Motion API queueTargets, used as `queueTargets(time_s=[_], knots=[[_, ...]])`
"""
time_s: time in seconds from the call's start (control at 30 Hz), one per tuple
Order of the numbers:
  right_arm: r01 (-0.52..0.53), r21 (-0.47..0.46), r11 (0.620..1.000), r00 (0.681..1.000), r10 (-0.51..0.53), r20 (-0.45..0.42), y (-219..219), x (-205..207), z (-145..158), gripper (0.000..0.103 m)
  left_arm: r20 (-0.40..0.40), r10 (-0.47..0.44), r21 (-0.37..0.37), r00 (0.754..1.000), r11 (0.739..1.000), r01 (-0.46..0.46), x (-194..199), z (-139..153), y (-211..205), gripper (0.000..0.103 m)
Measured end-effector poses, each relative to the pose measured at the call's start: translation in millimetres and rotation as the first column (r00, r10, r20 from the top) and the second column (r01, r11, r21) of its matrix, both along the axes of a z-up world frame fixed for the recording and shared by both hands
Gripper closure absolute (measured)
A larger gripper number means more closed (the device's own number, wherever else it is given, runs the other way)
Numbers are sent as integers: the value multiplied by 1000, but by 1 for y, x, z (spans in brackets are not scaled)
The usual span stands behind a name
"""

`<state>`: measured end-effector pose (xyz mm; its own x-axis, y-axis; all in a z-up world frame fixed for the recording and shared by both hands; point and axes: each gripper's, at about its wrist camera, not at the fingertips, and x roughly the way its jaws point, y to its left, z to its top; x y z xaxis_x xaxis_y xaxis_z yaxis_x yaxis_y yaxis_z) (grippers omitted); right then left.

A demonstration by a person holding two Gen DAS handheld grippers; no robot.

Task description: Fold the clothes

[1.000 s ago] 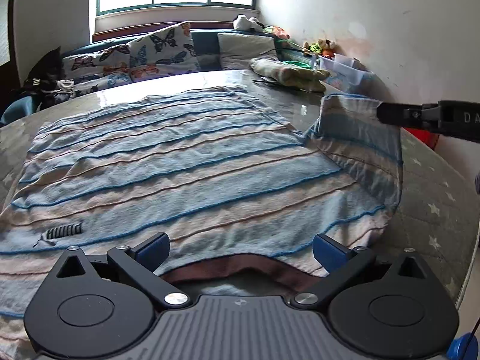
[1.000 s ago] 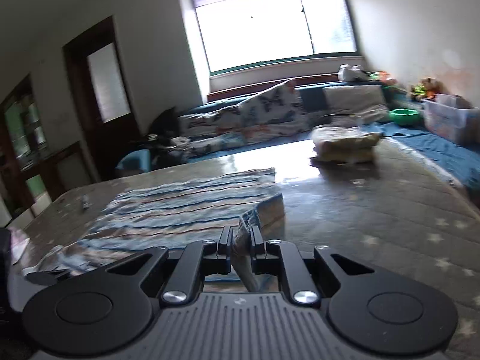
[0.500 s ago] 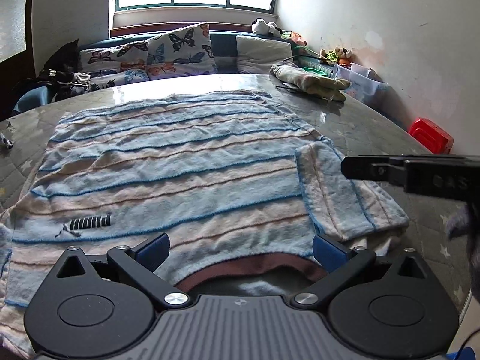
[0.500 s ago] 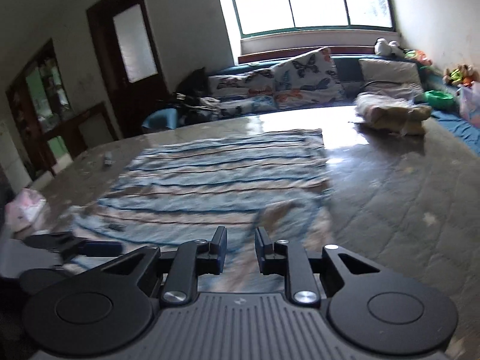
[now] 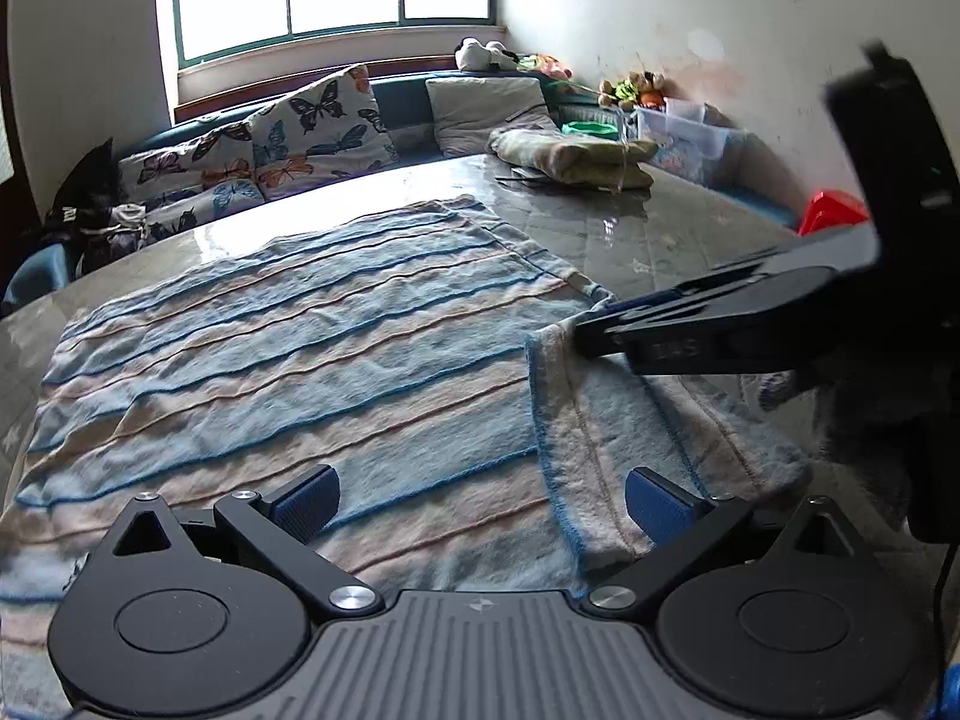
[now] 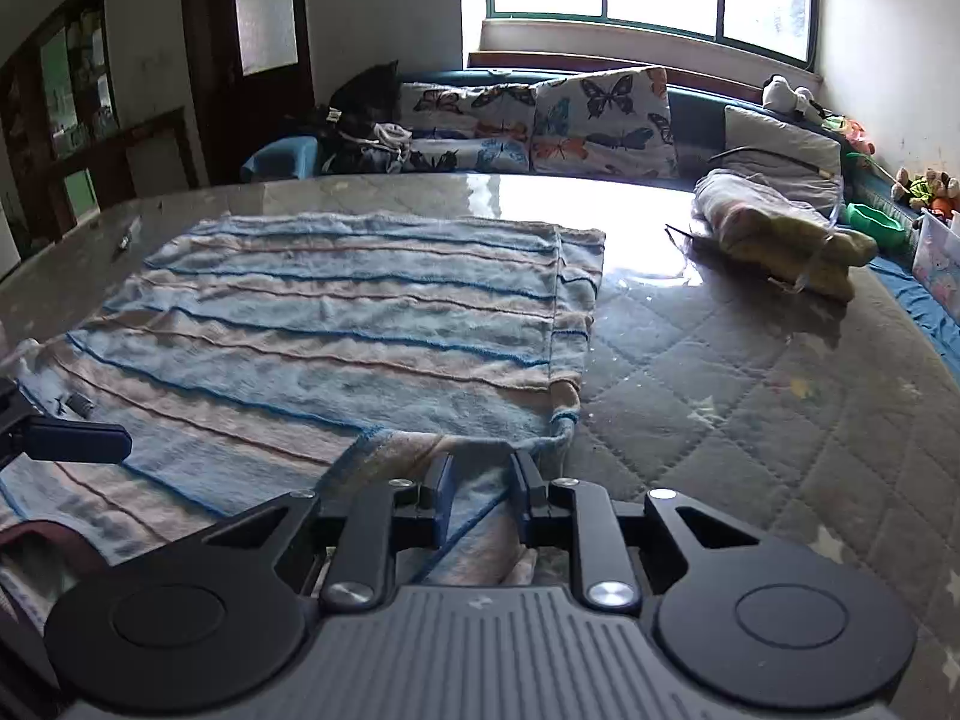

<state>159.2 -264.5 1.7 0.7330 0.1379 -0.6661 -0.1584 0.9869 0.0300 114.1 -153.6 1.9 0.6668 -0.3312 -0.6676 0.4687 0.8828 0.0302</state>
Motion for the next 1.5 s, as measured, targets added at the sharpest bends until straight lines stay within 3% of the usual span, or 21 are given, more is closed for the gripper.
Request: queueTargets(time_s=[0.23,0.43,0.67,0.8,0.93,1.03,1.13,1.37,1.43,1.5], knots=[[-28,5,1000,999,28,16,-1,-10,6,83,-5,5,38,1000,999,-5,5,-10,-2,0],[-104,-29,994,995,104,10,12,-55,6,83,4,18,33,1000,999,-19,1,-8,7,0],[-102,-73,992,993,106,52,30,-92,8,82,25,51,0,998,999,-51,-18,4,36,0],[-79,-85,993,994,85,67,36,-105,6,70,40,109,-40,993,993,-108,-32,13,65,0],[-35,-44,998,997,38,73,34,-112,2,66,65,203,-73,977,977,-198,-48,20,101,0],[4,-11,1000,994,-3,105,31,-115,5,57,93,307,-95,947,950,-298,-60,25,135,0],[28,8,1000,993,-29,116,30,-110,5,56,109,429,-114,897,902,-417,-69,26,172,1],[21,7,1000,993,-21,114,39,-95,-4,51,89,693,-128,715,720,-682,-77,19,249,10],[20,16,1000,994,-21,110,41,-92,-7,48,69,733,-122,677,680,-723,-76,15,262,13],[22,24,999,994,-25,103,41,-90,-11,44,43,752,-125,658,658,-743,-73,11,272,16]])
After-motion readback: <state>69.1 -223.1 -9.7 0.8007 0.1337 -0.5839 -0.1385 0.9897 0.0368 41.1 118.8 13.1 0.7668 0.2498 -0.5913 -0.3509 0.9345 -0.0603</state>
